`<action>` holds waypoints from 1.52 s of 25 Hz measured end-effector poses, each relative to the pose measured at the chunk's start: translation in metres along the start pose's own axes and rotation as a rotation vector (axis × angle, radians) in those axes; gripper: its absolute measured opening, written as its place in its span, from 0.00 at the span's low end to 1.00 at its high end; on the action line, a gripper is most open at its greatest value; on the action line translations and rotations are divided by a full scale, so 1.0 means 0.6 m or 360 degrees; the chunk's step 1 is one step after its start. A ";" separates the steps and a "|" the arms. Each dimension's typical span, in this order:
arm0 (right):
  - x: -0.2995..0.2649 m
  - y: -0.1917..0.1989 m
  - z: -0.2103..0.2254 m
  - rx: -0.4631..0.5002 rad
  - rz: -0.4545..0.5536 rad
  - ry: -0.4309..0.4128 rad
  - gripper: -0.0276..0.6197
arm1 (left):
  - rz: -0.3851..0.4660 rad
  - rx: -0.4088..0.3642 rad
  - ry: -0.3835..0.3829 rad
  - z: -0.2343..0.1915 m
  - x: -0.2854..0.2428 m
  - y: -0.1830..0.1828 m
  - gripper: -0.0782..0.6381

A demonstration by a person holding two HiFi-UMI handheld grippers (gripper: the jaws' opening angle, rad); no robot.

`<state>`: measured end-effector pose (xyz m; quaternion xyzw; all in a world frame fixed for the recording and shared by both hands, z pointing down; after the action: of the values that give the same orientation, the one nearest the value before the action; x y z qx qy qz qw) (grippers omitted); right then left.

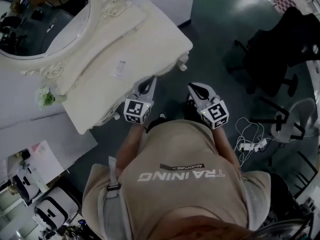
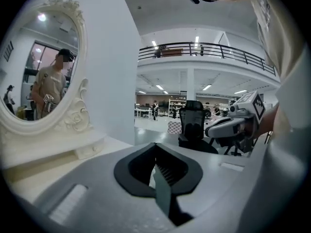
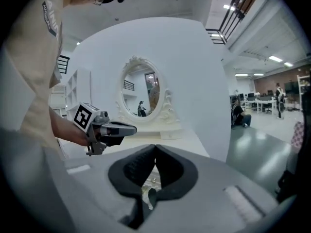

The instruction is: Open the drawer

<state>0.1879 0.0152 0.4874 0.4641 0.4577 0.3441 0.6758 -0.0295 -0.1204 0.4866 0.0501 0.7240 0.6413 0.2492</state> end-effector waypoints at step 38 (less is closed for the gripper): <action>-0.319 0.062 0.046 0.0086 -0.0555 -0.0583 0.05 | 0.0148 0.0368 -0.0545 -0.093 0.074 0.073 0.12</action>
<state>0.1466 -0.1516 0.5839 0.4507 0.4096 0.1201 0.7840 -0.1030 -0.1457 0.5181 0.2199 0.7369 0.5467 0.3313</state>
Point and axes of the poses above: the fingertips, and each gripper's own axes: x backward along the fingers, z to its right, y out of its underside, the point moved 9 cm from there along x, backward along the fingers, and after that the axes turned 2 degrees about y, right-handed, at the moved point
